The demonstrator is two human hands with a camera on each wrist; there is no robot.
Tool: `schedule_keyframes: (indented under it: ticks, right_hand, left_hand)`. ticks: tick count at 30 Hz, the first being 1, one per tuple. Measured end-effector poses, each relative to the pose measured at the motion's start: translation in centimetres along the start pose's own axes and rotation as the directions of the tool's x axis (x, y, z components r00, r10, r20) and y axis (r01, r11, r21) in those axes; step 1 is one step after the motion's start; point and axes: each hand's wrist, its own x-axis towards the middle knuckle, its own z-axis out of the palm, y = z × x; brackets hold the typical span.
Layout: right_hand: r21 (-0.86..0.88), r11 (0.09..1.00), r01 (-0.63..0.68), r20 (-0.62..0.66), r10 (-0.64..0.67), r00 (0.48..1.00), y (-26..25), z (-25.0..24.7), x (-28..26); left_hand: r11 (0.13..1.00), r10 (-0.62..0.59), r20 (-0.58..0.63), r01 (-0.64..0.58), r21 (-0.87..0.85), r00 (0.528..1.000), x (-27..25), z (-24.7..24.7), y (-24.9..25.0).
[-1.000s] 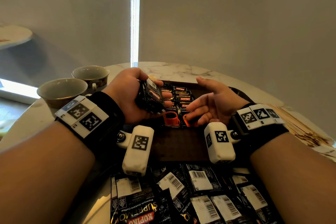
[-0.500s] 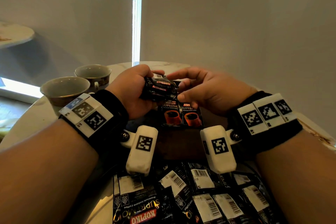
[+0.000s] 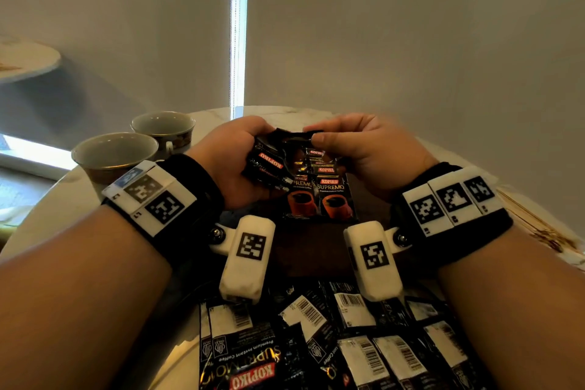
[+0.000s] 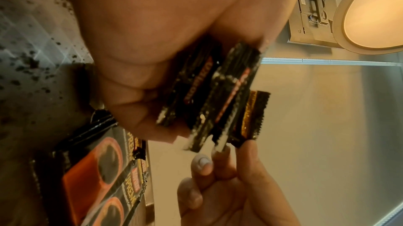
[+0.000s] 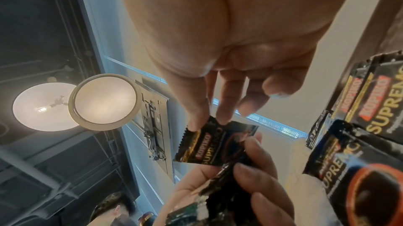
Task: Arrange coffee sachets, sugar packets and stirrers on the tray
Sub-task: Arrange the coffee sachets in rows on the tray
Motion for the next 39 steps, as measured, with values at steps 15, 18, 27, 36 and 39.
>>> schedule_keyframes:
  ticks: [15, 18, 27, 36, 39]
  right_hand:
    - [0.150, 0.981, -0.123, -0.325, 0.167, 0.931, 1.5, -0.2, 0.7]
    - [0.155, 0.962, -0.223, -0.273, 0.259, 0.927, 2.0, -0.1, 0.3]
    - [0.049, 0.934, -0.354, -0.216, 0.356, 0.909, 1.3, 0.1, -0.6]
    - [-0.030, 0.924, -0.380, -0.166, 0.371, 0.914, 1.3, 0.5, -0.8]
    - [-0.032, 0.919, -0.393, -0.151, 0.384, 0.911, 1.2, 0.6, -0.8]
  left_hand:
    - [0.994, 0.049, -0.189, -0.065, -0.084, 0.981, -0.1, -0.5, 0.7]
    - [0.987, 0.078, -0.190, -0.102, -0.124, 0.979, -0.1, -0.2, 0.8]
    - [0.986, 0.138, -0.236, -0.156, -0.062, 0.962, -0.1, -0.5, 0.8]
    - [0.994, 0.097, -0.229, -0.104, -0.018, 0.969, 0.2, -0.5, 0.6]
    - [0.995, 0.084, -0.195, -0.093, -0.036, 0.977, 0.1, -0.5, 0.7]
